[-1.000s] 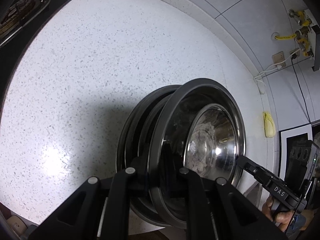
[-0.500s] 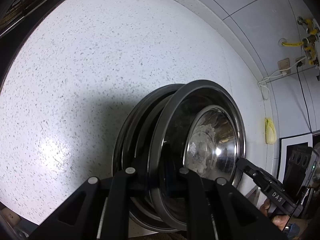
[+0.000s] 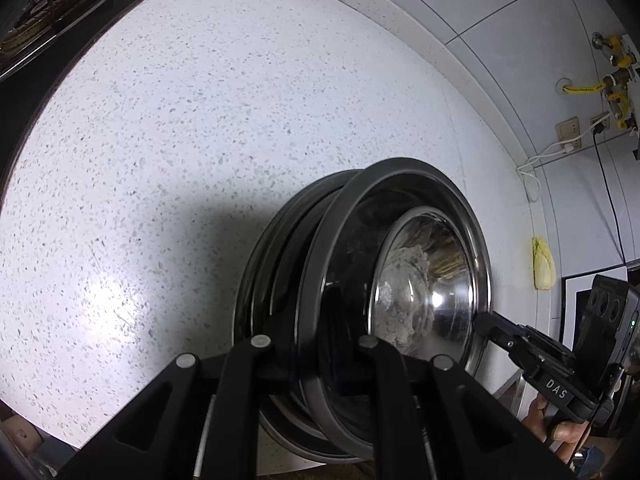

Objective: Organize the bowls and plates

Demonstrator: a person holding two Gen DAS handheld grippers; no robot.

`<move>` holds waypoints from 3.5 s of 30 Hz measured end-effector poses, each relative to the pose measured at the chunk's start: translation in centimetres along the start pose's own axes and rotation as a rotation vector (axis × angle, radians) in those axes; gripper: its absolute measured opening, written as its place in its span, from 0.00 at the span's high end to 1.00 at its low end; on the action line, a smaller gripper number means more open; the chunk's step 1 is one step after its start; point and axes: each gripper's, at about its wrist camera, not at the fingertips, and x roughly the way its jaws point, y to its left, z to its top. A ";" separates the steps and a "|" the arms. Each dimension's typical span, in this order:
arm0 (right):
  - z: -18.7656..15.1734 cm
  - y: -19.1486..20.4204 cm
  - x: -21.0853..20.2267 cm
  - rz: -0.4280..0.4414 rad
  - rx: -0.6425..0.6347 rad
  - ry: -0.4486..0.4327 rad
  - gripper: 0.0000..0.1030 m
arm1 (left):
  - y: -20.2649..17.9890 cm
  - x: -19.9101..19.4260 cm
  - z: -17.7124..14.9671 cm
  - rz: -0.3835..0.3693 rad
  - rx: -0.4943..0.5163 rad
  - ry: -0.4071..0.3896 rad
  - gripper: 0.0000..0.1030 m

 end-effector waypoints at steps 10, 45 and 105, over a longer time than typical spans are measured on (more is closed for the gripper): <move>-0.4 0.2 -0.2 -0.019 0.005 -0.015 0.89 | -0.3 -0.7 -0.4 -0.008 0.015 -0.011 0.89; -0.5 4.1 -0.9 -0.302 0.107 -0.096 0.88 | 2.1 -4.2 1.5 -0.092 0.162 -0.035 0.87; -9.8 7.7 -10.2 -0.545 0.064 -0.439 0.41 | -2.1 -13.3 -9.0 0.162 0.239 -0.340 0.76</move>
